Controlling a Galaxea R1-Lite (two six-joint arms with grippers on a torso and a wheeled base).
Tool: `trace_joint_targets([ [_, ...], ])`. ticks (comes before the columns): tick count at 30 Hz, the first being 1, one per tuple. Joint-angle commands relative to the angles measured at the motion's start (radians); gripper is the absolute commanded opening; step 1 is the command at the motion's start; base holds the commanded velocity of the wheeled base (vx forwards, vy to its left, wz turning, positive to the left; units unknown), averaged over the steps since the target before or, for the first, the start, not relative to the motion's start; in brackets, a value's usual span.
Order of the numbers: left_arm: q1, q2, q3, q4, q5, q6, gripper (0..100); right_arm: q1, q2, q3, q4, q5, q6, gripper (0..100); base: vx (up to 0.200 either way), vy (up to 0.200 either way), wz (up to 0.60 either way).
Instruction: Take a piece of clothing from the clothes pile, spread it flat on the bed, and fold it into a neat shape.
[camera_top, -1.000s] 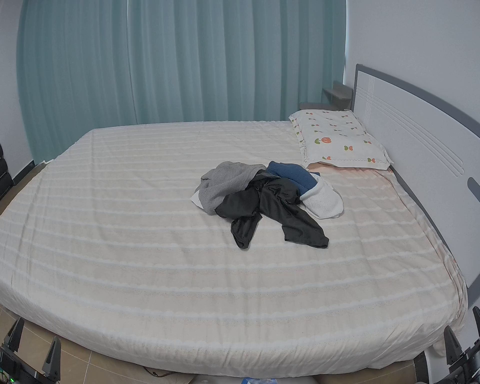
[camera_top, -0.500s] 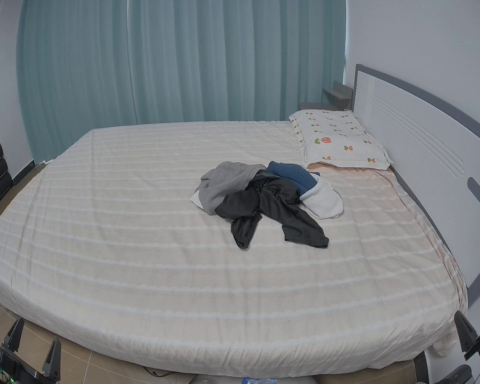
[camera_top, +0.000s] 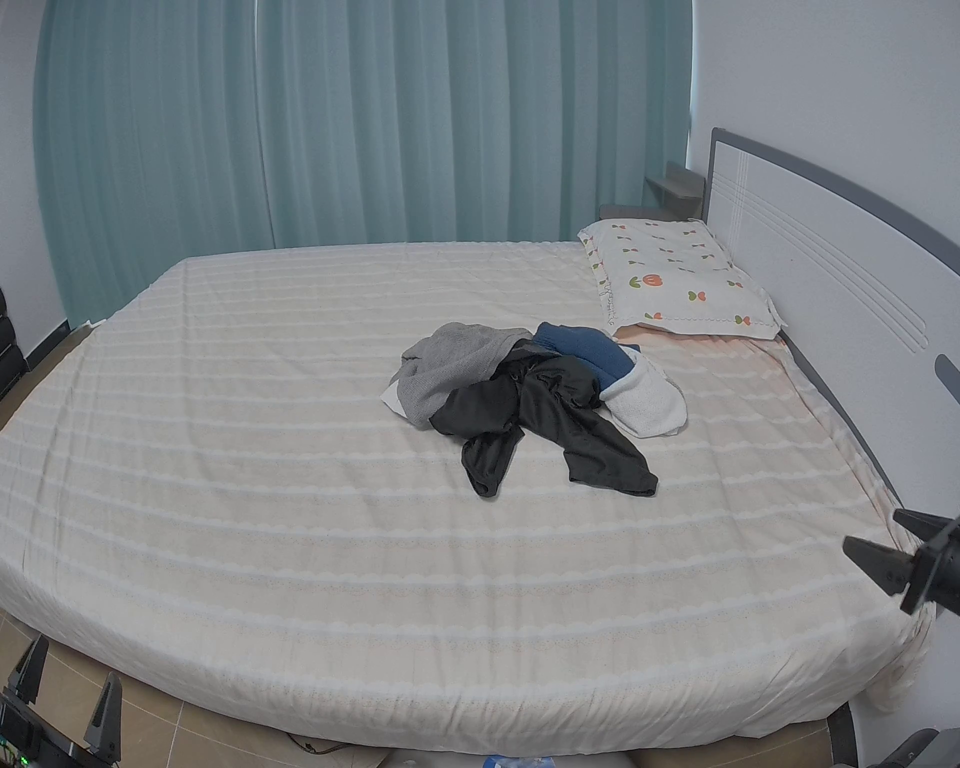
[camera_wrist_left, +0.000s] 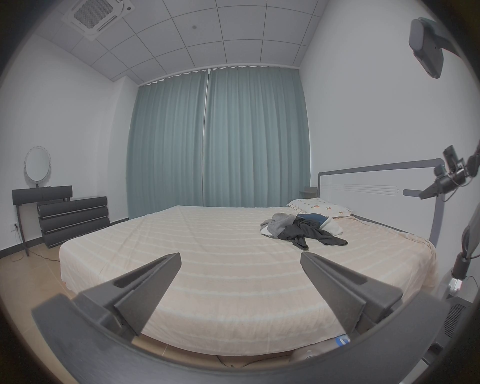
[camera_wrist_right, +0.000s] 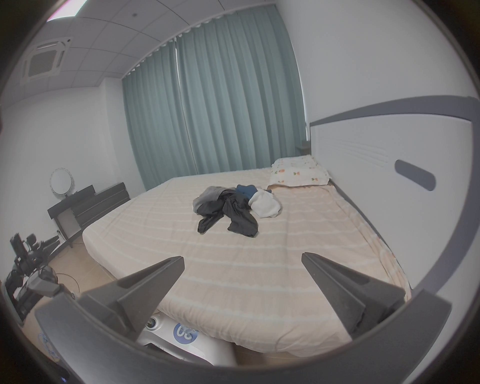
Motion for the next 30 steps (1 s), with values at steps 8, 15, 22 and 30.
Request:
trace_joint_targets([
  [8,0.000,-0.018,0.016,0.000,0.000,0.000,100,0.206,1.162,-0.623,-0.335,-0.290,0.202,100,0.000,0.000,0.00],
  [15,0.000,-0.018,0.016,0.000,0.000,0.000,100,0.204,1.456,-0.947,-0.258,-0.349,0.300,100,0.000,0.000,0.00],
  [22,0.000,-0.018,0.016,0.000,0.000,0.000,100,0.206,1.614,-1.181,-0.102,-0.356,0.370,100,0.000,0.000,0.00],
  [30,0.000,-0.018,0.016,0.000,0.000,0.000,100,0.190,1.749,-1.416,0.018,-0.382,0.389,100,0.000,0.000,0.00],
])
